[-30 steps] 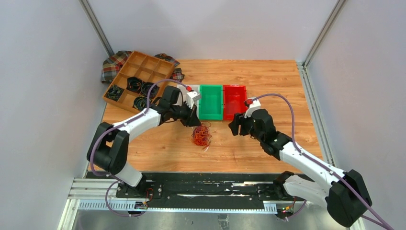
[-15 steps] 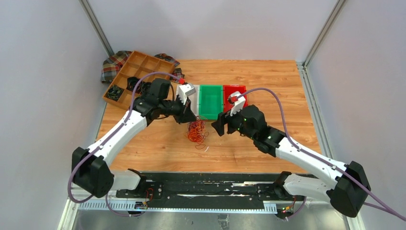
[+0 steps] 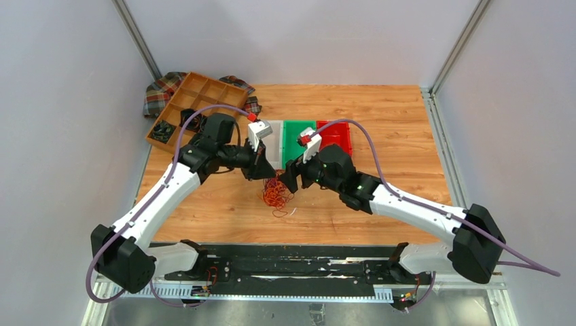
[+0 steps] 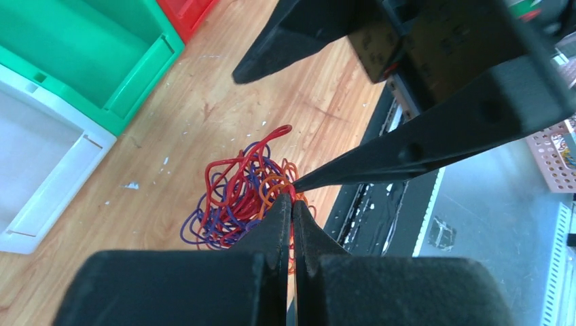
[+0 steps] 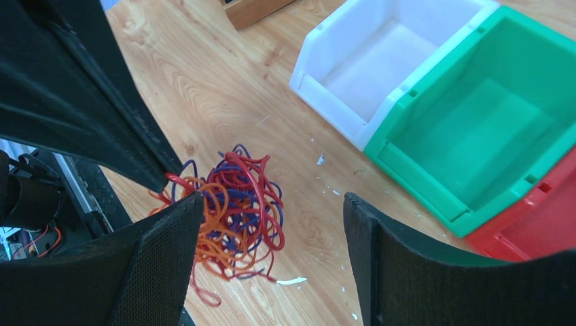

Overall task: Untangle the cables
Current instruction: Untie the cable.

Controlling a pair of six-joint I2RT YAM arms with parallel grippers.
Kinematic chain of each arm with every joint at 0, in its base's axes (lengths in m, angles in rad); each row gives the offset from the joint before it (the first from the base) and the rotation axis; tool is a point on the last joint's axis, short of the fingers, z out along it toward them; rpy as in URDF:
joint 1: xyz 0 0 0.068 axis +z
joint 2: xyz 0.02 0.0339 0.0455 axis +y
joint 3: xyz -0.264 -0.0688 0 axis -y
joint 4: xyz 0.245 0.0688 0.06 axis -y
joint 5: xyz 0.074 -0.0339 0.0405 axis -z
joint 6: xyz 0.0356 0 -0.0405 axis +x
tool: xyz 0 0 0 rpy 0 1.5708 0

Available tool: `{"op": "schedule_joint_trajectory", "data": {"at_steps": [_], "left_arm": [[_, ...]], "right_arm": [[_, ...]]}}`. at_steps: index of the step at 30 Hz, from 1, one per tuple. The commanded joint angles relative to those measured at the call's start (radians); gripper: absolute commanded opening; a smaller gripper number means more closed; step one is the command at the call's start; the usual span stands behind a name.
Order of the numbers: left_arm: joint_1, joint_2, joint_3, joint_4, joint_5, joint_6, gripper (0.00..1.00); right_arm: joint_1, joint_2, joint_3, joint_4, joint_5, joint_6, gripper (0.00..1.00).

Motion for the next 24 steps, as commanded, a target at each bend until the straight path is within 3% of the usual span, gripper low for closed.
{"op": "schedule_joint_trajectory", "data": {"at_steps": [1,9,24], "left_arm": [[-0.007,-0.038,0.026,-0.012,0.054,-0.031,0.01],[-0.007,-0.072,0.040,-0.030,0.114,-0.020,0.01],[-0.007,-0.103,0.163,-0.175,0.149,0.052,0.01]], "right_arm": [[0.020,0.040,0.038,0.078,-0.041,0.026,0.75],[0.020,0.107,0.004,0.143,-0.013,0.099,0.74],[0.017,0.043,-0.291,0.202,0.184,0.190,0.64]]}}
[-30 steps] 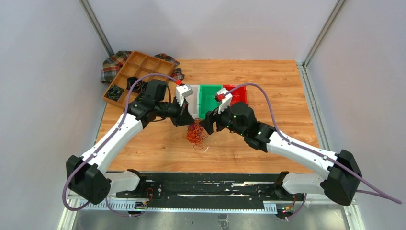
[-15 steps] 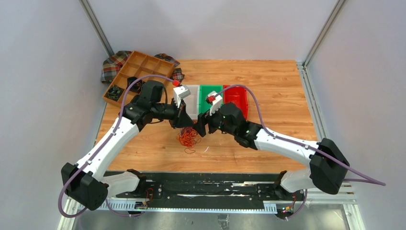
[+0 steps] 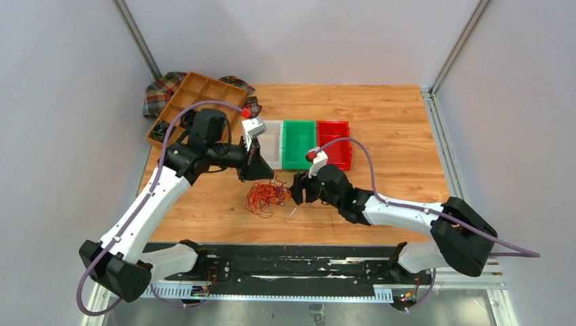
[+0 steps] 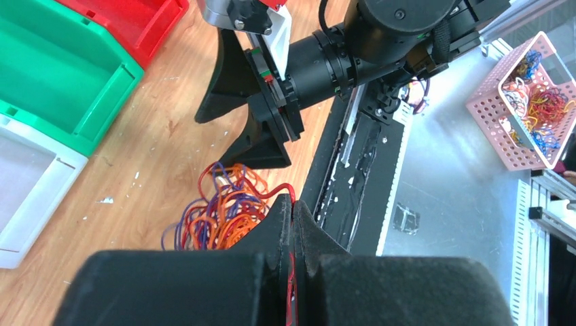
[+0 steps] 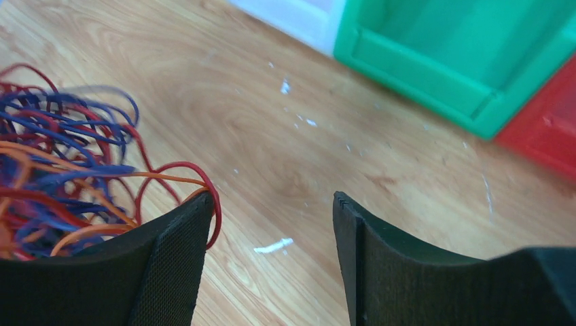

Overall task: Untangle the cables
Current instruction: Untie the cable.

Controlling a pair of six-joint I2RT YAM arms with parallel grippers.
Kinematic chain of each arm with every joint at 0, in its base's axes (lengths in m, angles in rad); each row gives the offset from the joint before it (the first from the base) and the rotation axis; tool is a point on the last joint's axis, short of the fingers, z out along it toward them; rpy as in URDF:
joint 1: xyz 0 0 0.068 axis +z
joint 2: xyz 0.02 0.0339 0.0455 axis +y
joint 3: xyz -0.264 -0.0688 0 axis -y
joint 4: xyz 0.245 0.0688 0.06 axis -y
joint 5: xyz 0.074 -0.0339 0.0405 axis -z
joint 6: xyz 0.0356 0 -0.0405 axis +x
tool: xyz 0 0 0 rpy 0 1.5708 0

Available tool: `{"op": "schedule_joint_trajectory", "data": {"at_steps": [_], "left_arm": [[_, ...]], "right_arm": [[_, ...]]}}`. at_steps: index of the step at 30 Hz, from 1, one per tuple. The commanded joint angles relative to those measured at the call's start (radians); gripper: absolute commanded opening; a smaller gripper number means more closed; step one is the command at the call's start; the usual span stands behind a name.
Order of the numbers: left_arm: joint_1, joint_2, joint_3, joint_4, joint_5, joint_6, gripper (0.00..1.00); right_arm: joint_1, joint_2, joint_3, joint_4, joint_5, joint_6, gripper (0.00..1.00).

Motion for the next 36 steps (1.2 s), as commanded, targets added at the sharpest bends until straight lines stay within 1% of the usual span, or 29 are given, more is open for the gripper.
{"op": "schedule_joint_trajectory", "data": {"at_steps": [1,5,7,10,13,16,19,23,30,33,36], "left_arm": [[-0.008,-0.031,0.066,-0.057,0.044,0.054,0.01],[-0.006,-0.029,0.076,-0.071,0.004,0.083,0.01],[-0.006,-0.027,0.063,-0.071,-0.015,0.100,0.01],[-0.007,-0.020,0.042,-0.072,-0.024,0.111,0.01],[-0.006,-0.013,0.038,-0.071,-0.020,0.112,0.01],[-0.006,-0.007,0.040,-0.071,-0.020,0.110,0.01],[-0.006,-0.008,0.041,-0.071,-0.020,0.110,0.01],[-0.007,-0.012,0.038,-0.071,-0.015,0.107,0.01],[-0.006,-0.027,0.035,-0.071,0.001,0.096,0.01],[-0.007,-0.035,0.037,-0.071,0.016,0.089,0.01],[-0.007,-0.035,0.045,-0.076,0.040,0.082,0.01]], "right_arm": [[0.008,-0.080,-0.096,-0.012,0.106,0.024,0.64],[0.008,-0.224,-0.150,-0.092,0.170,0.000,0.64],[0.008,-0.328,-0.145,-0.139,0.183,-0.021,0.67],[0.012,-0.429,-0.109,-0.187,0.183,-0.070,0.73],[0.017,-0.465,-0.031,-0.234,0.133,-0.121,0.75],[0.048,-0.449,0.039,-0.245,0.083,-0.154,0.76],[0.093,-0.402,0.085,-0.214,0.048,-0.184,0.75],[0.142,-0.320,0.139,-0.169,0.049,-0.208,0.75],[0.160,-0.202,0.215,-0.119,0.053,-0.208,0.74],[0.160,-0.173,0.221,-0.091,0.065,-0.204,0.74],[0.160,-0.151,0.220,-0.053,0.042,-0.194,0.73]]}}
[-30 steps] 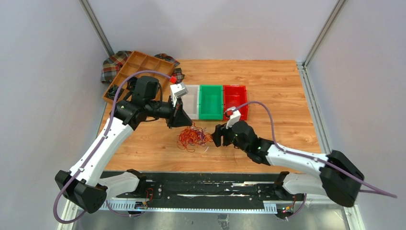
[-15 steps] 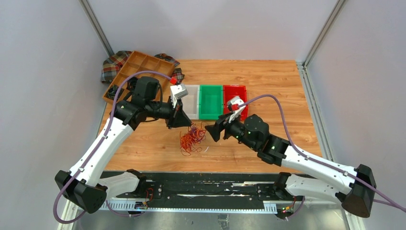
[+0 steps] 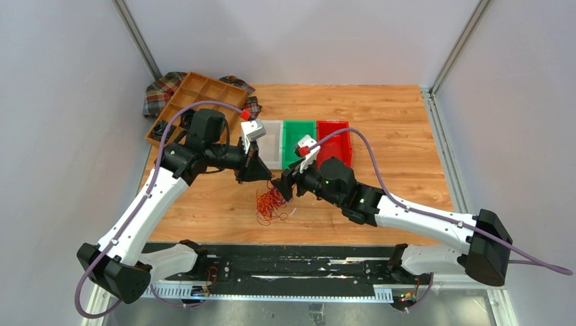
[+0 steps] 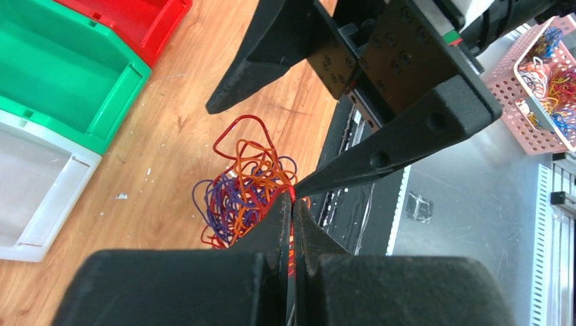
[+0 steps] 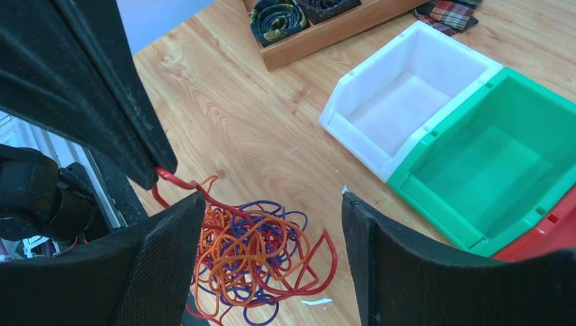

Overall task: Untangle the cables
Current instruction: Untie the cable.

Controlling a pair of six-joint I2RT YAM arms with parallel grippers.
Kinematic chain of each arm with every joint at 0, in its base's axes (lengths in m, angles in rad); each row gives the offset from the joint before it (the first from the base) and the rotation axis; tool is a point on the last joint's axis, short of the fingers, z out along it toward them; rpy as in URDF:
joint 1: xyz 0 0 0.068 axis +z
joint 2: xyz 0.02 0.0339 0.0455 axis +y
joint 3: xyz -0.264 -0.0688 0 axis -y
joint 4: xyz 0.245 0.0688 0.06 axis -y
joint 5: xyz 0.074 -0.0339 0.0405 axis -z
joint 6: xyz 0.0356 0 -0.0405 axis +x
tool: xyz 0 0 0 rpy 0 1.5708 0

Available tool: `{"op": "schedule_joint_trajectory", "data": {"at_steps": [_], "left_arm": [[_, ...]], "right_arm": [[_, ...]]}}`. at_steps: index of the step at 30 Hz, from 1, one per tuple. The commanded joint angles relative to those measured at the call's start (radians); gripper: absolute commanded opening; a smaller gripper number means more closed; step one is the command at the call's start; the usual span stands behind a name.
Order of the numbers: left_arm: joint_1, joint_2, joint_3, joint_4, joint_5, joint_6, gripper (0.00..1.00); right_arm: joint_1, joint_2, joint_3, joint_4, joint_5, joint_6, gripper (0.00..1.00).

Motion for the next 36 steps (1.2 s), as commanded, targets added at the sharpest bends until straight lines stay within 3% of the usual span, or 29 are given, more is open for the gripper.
{"op": "schedule_joint_trajectory", "data": {"at_steps": [1,17,36], "left_arm": [[-0.006,-0.028,0.013,-0.001,0.060,-0.017,0.01],[-0.006,-0.021,0.082,-0.001,0.111,-0.089,0.01],[-0.007,-0.030,0.338,0.001,0.098,-0.180,0.01]], "right_arm": [[0.013,0.028,0.034,0.088,-0.014,0.000,0.73],[0.012,0.124,-0.035,0.209,0.014,0.087,0.73],[-0.035,0.235,-0.246,0.276,0.174,0.163,0.70]]}}
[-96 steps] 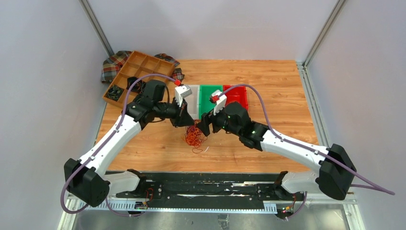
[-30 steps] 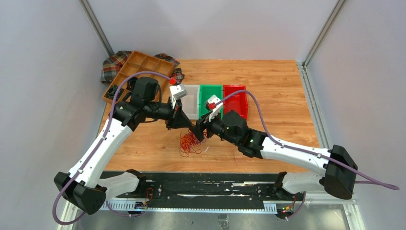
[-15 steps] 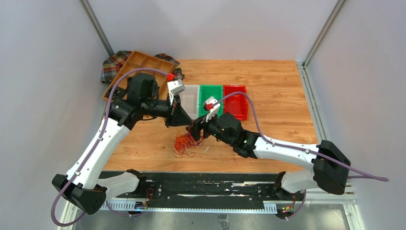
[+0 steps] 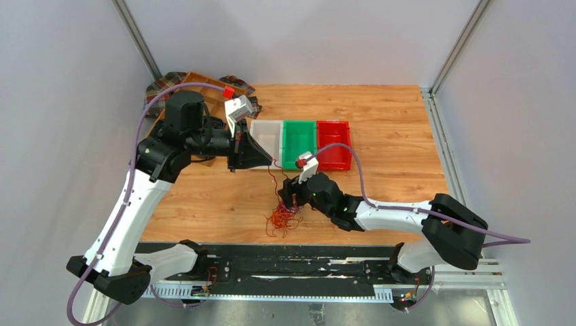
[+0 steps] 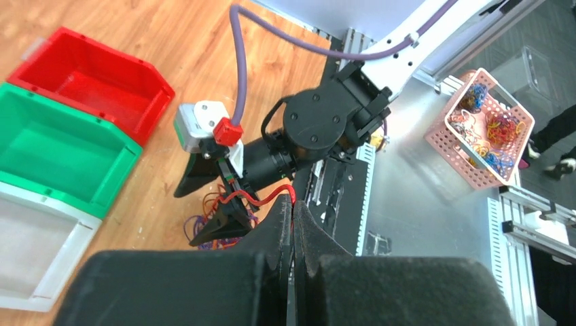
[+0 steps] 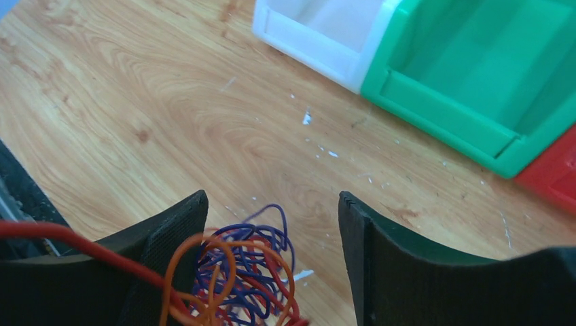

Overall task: Untangle the cables
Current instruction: Untie the cable.

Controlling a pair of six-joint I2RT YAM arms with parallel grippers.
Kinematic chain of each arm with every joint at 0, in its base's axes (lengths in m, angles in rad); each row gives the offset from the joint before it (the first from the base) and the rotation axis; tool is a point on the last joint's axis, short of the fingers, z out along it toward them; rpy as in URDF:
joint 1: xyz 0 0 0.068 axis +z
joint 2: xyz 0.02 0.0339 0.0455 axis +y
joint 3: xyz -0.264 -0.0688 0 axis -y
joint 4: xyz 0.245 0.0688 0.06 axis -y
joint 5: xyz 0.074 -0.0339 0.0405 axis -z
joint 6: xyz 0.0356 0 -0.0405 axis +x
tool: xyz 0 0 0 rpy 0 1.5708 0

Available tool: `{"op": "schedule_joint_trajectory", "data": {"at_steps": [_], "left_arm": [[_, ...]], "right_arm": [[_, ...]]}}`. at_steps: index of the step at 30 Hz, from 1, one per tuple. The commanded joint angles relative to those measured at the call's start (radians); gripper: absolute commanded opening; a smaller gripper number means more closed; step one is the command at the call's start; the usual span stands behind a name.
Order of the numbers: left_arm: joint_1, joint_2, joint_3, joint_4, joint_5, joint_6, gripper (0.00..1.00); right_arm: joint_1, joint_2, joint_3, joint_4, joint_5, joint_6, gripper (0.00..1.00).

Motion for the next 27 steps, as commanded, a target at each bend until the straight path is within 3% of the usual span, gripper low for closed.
{"op": "schedule_joint_trajectory", "data": {"at_steps": [1,13,22,27], "left_arm": [[-0.006,-0.019,0.108,0.026,-0.009,-0.031,0.01],[-0.007,0.033,0.448,0.065,-0.295,0.024,0.00],[-0.006,-0.060,0.400,0.448,-0.584,0.091,0.01],[-0.007,-0.021,0.477,0.386,-0.560,0.083,0.01]], "right_arm": [[-0.014,0.018,-0.060,0.011,0.067,0.026,0.70],[-0.025,0.034,-0.153,0.029,0.130,0.057,0.68],[-0.030,0.019,-0.196,0.029,0.139,0.070,0.68],[-0.030,-0.004,-0.211,0.022,0.148,0.068,0.68]]}}
